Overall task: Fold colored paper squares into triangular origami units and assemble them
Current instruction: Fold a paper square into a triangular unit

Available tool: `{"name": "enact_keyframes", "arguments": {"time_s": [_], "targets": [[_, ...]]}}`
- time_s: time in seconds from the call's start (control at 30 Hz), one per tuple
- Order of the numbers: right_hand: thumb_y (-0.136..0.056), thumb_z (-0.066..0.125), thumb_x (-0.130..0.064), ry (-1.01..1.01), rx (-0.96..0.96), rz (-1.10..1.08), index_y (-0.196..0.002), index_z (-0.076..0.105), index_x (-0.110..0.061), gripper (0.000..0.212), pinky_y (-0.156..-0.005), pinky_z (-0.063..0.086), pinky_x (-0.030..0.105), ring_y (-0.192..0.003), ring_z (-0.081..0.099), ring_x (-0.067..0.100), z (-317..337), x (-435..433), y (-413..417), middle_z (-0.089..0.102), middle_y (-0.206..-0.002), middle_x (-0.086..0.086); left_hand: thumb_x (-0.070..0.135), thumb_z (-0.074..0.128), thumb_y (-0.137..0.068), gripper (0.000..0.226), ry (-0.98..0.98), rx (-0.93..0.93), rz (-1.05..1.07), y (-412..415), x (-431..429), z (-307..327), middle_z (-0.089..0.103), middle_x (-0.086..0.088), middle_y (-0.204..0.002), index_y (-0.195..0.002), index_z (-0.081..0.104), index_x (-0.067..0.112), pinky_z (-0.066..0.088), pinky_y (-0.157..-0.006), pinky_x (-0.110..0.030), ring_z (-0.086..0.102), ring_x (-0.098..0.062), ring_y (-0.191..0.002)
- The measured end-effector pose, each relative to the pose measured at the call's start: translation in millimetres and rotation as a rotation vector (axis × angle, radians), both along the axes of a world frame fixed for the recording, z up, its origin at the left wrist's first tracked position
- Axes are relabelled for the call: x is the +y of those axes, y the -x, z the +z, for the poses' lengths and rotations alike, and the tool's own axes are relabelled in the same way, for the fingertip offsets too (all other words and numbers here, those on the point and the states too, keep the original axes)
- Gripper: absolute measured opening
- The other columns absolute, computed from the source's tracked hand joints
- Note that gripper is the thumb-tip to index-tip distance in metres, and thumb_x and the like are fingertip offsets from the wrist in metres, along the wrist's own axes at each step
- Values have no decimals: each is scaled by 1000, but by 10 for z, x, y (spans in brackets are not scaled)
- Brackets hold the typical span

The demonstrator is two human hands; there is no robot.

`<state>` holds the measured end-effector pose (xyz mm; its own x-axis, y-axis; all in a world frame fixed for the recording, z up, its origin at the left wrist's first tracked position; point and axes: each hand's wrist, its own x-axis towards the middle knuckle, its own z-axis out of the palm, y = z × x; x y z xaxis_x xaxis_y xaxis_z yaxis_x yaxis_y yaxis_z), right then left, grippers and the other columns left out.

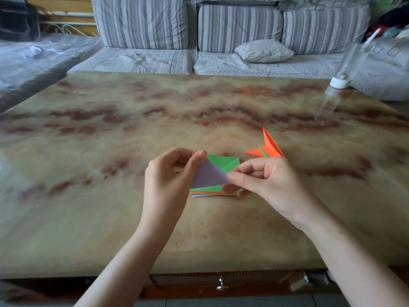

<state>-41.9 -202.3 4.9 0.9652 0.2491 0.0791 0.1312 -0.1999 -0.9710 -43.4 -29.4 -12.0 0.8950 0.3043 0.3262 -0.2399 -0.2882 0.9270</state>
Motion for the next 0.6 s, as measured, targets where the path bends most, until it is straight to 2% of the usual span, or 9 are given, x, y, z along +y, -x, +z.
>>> {"name": "enact_keyframes", "arguments": {"time_s": [0.13,0.2,0.3,0.4,0.5,0.57,0.6], "targets": [[-83,65,-8,13,4,18,-77,71,-5,9,-64,52,26,-68,69,12,39,-64,19,74,-74,8,27,70,-82,12,-5,-13,-1,-33,11,-12,69,13,-65,-71,71,22,43,-59,-15,55,3,-60],[-83,65,-7,41,26,35,-78,71,-4,9,-61,51,24,-66,68,11,51,-102,24,74,-74,8,27,70,-82,15,22,-5,-2,-46,14,-32,68,10,-64,-70,71,19,44,-61,-22,54,-1,-61],[-83,65,-5,97,18,0,-79,70,0,8,-59,51,20,-66,68,10,67,-193,18,74,-73,7,25,70,-84,19,101,-18,40,-122,135,-27,63,13,-58,-66,69,19,40,-60,-26,49,-2,-60],[-85,62,-10,-5,-38,-91,-84,67,-1,11,-58,52,23,-70,70,17,115,-241,22,74,-78,9,24,71,-82,15,94,0,-41,-95,128,-9,66,12,-61,-68,71,17,42,-61,-25,52,-2,-61],[-69,69,-30,-66,-25,-94,-89,68,-7,30,-57,51,24,-66,68,16,129,-162,38,73,-82,11,23,72,-82,15,47,47,-132,-7,-48,-30,67,12,-61,-67,71,19,42,-60,-21,52,0,-59],[-59,74,-30,-33,-31,-89,-88,69,-11,35,-56,49,20,-64,62,12,90,-97,47,71,-77,8,22,71,-82,17,46,56,-168,-3,-120,-26,64,14,-58,-65,70,21,40,-59,-17,50,1,-57],[-59,77,-25,-8,-39,-85,-85,69,-12,30,-55,49,20,-62,60,10,72,-77,48,69,-73,6,22,71,-81,17,57,58,-188,-13,-142,-18,64,14,-58,-65,70,20,40,-60,-17,51,1,-58]]}}
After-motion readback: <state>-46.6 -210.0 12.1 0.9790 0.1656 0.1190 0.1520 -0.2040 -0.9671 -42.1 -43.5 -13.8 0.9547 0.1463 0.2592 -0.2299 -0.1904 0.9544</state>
